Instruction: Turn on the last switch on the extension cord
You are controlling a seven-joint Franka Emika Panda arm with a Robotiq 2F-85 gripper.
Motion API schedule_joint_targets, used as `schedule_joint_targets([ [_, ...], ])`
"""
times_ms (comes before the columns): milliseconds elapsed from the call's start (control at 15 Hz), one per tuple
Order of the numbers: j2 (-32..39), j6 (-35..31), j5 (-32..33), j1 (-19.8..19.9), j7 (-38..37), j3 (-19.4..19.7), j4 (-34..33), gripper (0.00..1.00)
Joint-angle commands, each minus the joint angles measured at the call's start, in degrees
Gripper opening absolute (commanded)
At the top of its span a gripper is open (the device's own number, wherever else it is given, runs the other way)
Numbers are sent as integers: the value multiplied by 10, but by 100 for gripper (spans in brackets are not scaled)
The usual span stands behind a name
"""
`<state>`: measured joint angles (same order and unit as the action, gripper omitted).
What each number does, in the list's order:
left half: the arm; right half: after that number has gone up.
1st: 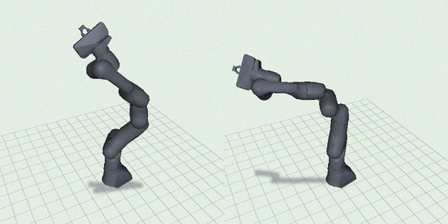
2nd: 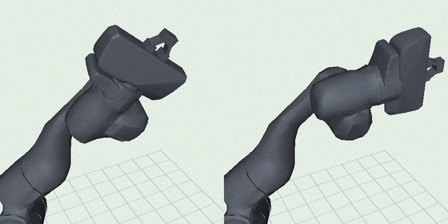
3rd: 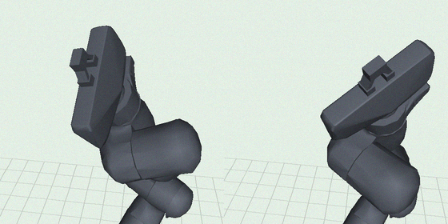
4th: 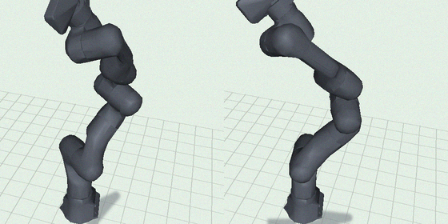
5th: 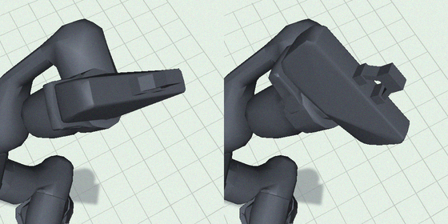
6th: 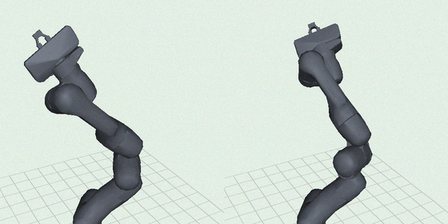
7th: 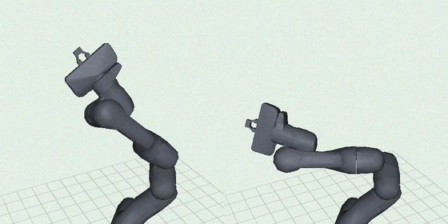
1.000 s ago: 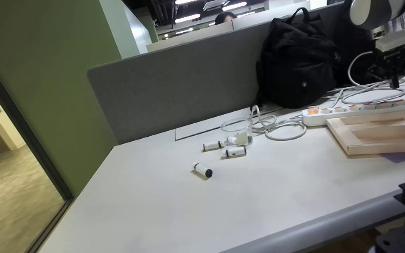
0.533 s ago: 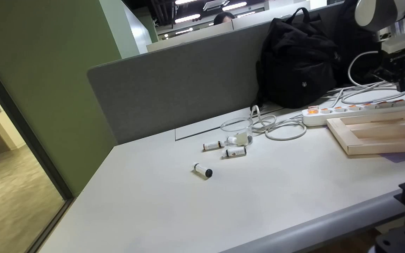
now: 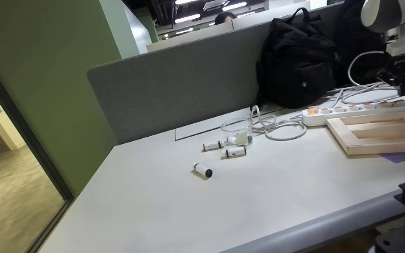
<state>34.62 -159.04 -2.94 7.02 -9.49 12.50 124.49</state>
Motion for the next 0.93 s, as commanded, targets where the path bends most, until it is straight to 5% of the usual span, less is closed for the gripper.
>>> schedule_joint_targets([
  [0, -18, -21, -28, 29, 23, -33, 20, 0],
  [867, -1, -25, -43, 45, 33, -43, 14, 0],
])
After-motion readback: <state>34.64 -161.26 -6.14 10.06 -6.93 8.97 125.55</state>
